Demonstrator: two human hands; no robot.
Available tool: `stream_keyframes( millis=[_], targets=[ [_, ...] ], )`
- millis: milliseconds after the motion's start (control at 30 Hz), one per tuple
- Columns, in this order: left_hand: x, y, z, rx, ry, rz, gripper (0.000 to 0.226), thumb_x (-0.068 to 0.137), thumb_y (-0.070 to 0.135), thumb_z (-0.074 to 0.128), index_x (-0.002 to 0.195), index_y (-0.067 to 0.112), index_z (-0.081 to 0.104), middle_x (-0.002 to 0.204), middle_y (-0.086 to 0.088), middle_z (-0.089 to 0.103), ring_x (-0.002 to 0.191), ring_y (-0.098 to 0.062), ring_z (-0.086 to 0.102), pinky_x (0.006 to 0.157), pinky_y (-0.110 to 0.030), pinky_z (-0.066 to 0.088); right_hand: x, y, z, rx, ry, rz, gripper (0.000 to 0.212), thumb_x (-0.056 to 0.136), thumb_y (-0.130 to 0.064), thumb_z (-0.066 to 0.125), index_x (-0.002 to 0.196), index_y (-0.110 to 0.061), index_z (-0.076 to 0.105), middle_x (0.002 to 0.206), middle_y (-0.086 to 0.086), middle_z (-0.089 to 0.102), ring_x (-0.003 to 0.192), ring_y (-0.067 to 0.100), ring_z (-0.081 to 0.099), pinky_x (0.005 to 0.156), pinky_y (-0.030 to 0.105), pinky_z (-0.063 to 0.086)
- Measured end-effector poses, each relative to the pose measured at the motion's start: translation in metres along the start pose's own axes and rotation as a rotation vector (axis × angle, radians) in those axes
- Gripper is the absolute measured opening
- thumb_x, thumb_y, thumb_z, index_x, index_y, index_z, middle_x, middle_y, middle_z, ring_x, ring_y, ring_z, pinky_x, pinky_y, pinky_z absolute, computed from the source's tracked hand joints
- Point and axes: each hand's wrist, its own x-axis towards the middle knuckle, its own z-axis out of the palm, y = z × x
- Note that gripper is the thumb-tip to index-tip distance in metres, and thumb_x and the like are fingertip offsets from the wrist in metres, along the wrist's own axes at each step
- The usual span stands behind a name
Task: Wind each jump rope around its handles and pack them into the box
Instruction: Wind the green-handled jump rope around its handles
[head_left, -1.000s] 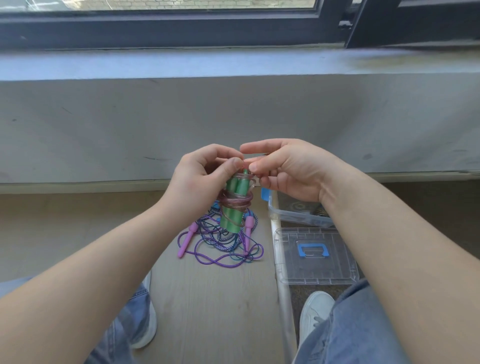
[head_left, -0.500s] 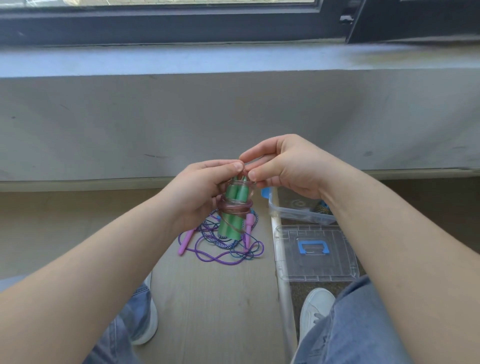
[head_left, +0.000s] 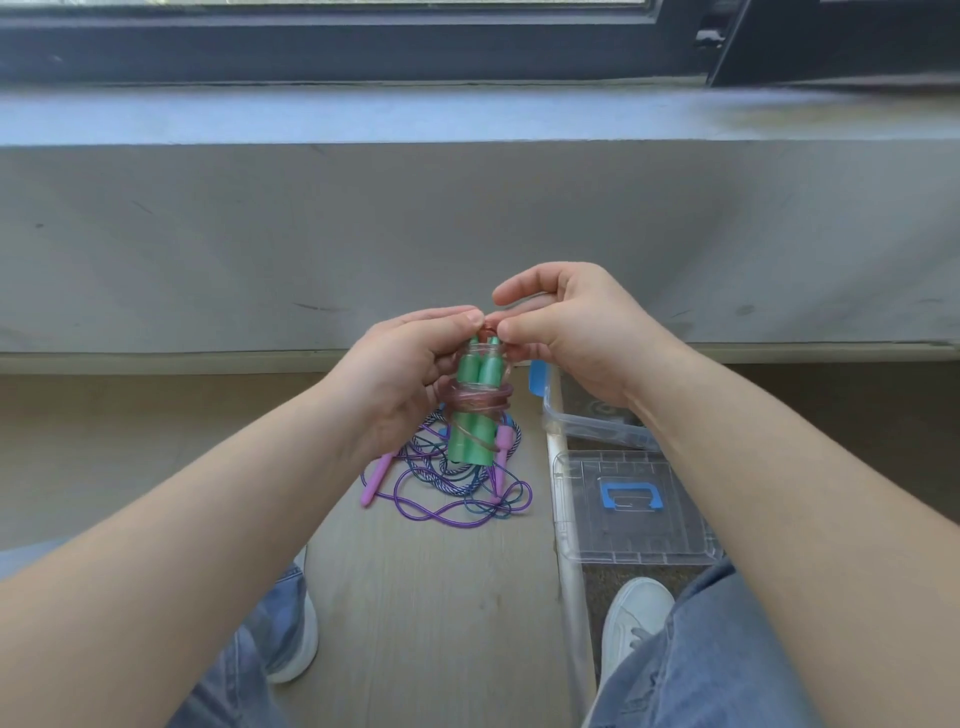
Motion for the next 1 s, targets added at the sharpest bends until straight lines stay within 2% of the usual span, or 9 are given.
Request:
stream_keyframes(
  millis=[100,167,233,300,433,567,733,867,1000],
  targets=[
    [0.000,-0.001,0.001,0.043,0.037,0.115,0.006,0.091,0.015,0.069,0.096,0.013,0.071,0.082,-0.002,0.075,0.071,-0.014,0.069,0.069,-0.026,0.053,0.000,0.000,0.004,0.071,0.014,0.029,0.024,0.087,0.018,0.059,0.095,-0.005,0.059,0.084,0.013,0.073,0.073,0.020,0.072,0.065,0.027,0.058],
    [-0.002,-0.004,0.000,0.359,0.126,0.397,0.002,0.090,0.019,0.071,0.091,0.021,0.072,0.076,0.007,0.074,0.069,-0.007,0.068,0.061,-0.017,0.051,0.000,-0.001,0.004,0.137,0.023,0.066,0.024,0.088,0.018,0.058,0.097,-0.005,0.057,0.083,0.014,0.072,0.072,0.020,0.071,0.064,0.027,0.058],
    [-0.005,-0.004,-0.002,0.692,0.151,0.665,0.006,0.088,0.023,0.072,0.087,0.029,0.074,0.075,0.012,0.073,0.070,0.000,0.067,0.063,-0.013,0.050,0.001,-0.003,0.001,0.164,0.036,0.090,0.024,0.089,0.016,0.059,0.098,-0.006,0.057,0.082,0.012,0.072,0.073,0.019,0.070,0.066,0.027,0.058],
    [-0.008,-0.001,-0.003,0.813,0.100,0.758,0.011,0.085,0.021,0.074,0.088,0.032,0.075,0.078,0.016,0.073,0.076,0.004,0.067,0.068,-0.009,0.048,0.002,-0.004,-0.002,0.155,0.049,0.099,0.025,0.088,0.015,0.060,0.098,-0.007,0.056,0.083,0.012,0.071,0.073,0.020,0.067,0.067,0.028,0.057],
    [-0.009,0.003,-0.003,0.840,0.089,0.727,0.012,0.082,0.021,0.077,0.088,0.031,0.077,0.078,0.018,0.074,0.077,0.006,0.068,0.075,-0.009,0.050,0.002,-0.004,-0.004,0.134,0.040,0.106,0.026,0.087,0.015,0.063,0.099,-0.008,0.055,0.084,0.013,0.073,0.067,0.017,0.068,0.062,0.025,0.056],
    [-0.003,0.002,-0.005,0.746,0.081,0.546,0.003,0.083,0.024,0.076,0.084,0.027,0.076,0.076,0.011,0.075,0.075,-0.006,0.072,0.073,-0.035,0.062,0.003,-0.003,-0.004,0.050,0.015,0.075,0.026,0.084,0.014,0.065,0.094,-0.009,0.057,0.084,0.014,0.073,0.066,0.016,0.069,0.062,0.027,0.056],
    [-0.001,-0.002,-0.002,0.764,0.160,0.570,0.005,0.088,0.027,0.069,0.083,0.028,0.068,0.077,0.009,0.073,0.066,-0.006,0.072,0.073,-0.039,0.062,0.000,0.000,0.001,-0.156,-0.048,-0.050,0.012,0.086,-0.005,0.071,0.094,-0.014,0.068,0.090,0.007,0.070,0.076,0.017,0.067,0.069,0.036,0.058],
    [0.005,-0.003,-0.004,0.649,0.160,0.475,0.005,0.093,0.029,0.064,0.092,0.025,0.067,0.086,0.006,0.073,0.071,-0.016,0.074,0.078,-0.046,0.061,-0.008,0.007,0.016,-0.232,-0.122,-0.100,0.016,0.104,-0.013,0.050,0.118,-0.016,0.056,0.087,0.008,0.063,0.071,0.029,0.066,0.077,0.055,0.059],
    [0.010,-0.004,-0.003,0.689,0.140,0.401,0.015,0.099,0.031,0.051,0.099,0.026,0.064,0.084,0.009,0.063,0.085,-0.015,0.061,0.090,-0.050,0.054,-0.007,0.009,0.017,-0.559,-0.056,-0.234,0.014,0.101,-0.024,0.044,0.110,-0.029,0.054,0.073,-0.003,0.063,0.061,0.025,0.066,0.071,0.047,0.059]
  ],
)
